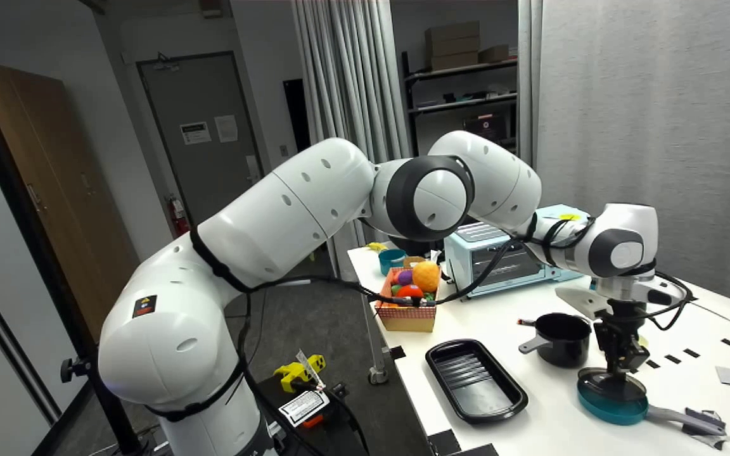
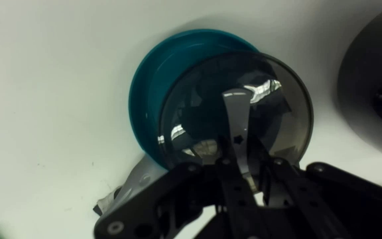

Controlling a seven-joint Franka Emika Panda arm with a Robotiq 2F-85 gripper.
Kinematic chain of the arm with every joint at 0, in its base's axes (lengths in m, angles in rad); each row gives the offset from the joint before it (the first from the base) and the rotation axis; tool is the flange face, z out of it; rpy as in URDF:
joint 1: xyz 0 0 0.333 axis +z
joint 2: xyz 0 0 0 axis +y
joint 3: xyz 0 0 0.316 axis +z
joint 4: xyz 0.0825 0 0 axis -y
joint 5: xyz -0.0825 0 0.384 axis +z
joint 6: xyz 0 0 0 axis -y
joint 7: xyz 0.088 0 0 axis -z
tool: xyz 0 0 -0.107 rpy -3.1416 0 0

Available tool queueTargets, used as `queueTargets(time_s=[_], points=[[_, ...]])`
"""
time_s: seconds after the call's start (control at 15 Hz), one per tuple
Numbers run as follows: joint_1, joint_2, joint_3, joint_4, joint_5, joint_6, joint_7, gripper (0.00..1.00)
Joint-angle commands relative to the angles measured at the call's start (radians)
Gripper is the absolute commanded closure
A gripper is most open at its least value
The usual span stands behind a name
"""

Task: Move the lid from the black pot to the blue pan

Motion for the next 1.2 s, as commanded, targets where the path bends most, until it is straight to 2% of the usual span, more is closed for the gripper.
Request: queueTargets(time_s=[0.0, 0.33, 1.13], points=[[0.003, 0.029, -0.015, 0.064, 0.005, -0.039, 0.030, 0.96], [-0.009, -0.014, -0.003, 0.036, 0.018, -0.020, 0.015, 0.96], [-0.019, -0.128, -0.011, -0.121, 0.008, 0.027, -0.014, 0.96]])
